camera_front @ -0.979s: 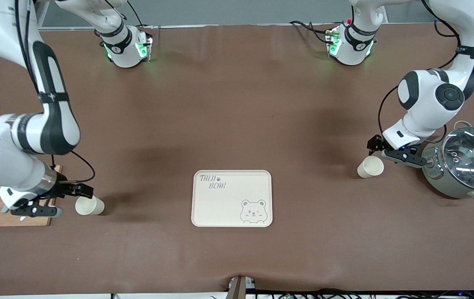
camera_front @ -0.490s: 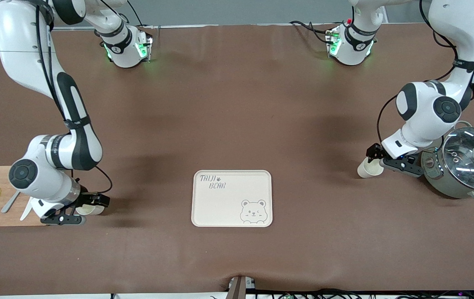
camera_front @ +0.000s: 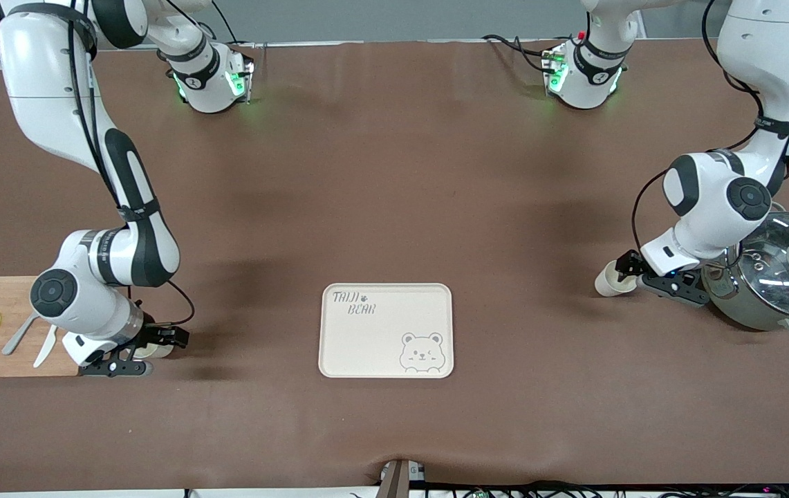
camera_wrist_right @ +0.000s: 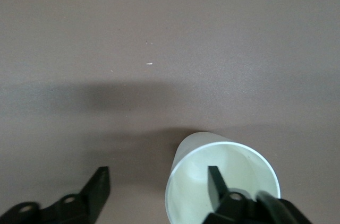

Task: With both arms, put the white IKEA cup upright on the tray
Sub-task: 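Grasp the white cups with the right gripper and the left gripper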

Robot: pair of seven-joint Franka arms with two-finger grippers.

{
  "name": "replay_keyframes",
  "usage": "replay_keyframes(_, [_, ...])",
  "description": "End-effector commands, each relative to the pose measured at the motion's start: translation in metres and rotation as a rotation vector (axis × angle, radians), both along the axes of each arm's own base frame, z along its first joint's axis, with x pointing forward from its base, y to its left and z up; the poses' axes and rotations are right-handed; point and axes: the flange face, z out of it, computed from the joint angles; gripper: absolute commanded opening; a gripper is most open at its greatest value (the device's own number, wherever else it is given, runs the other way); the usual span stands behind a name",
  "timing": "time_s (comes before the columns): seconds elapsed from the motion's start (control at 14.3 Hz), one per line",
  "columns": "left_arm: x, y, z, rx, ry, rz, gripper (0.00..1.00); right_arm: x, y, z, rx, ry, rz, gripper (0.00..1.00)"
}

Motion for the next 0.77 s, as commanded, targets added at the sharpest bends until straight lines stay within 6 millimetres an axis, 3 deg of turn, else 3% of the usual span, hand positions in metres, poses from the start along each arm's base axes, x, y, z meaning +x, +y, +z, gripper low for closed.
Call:
replay_keyframes(0.0, [0.000, 0.008, -0.002, 0.004, -0.026, -0.012, 0.00, 0.005, 0.001, 0.004, 0.001, -0.009, -0.006, 0.01])
replay_keyframes(0.21, [0.000, 0.009, -0.003, 0.002, -0.028, -0.005, 0.00, 0.005, -0.003, 0.005, -0.003, -0.011, -0.005, 0.00])
replay_keyframes(0.42, [0.006, -0.007, 0.002, -0.012, -0.038, 0.031, 0.00, 0.006, -0.005, 0.008, -0.007, -0.016, 0.022, 0.00])
replay_keyframes(0.7, [0.023, -0.085, 0.024, -0.065, -0.042, 0.166, 0.00, 0.010, 0.004, 0.016, -0.005, -0.034, 0.042, 0.00])
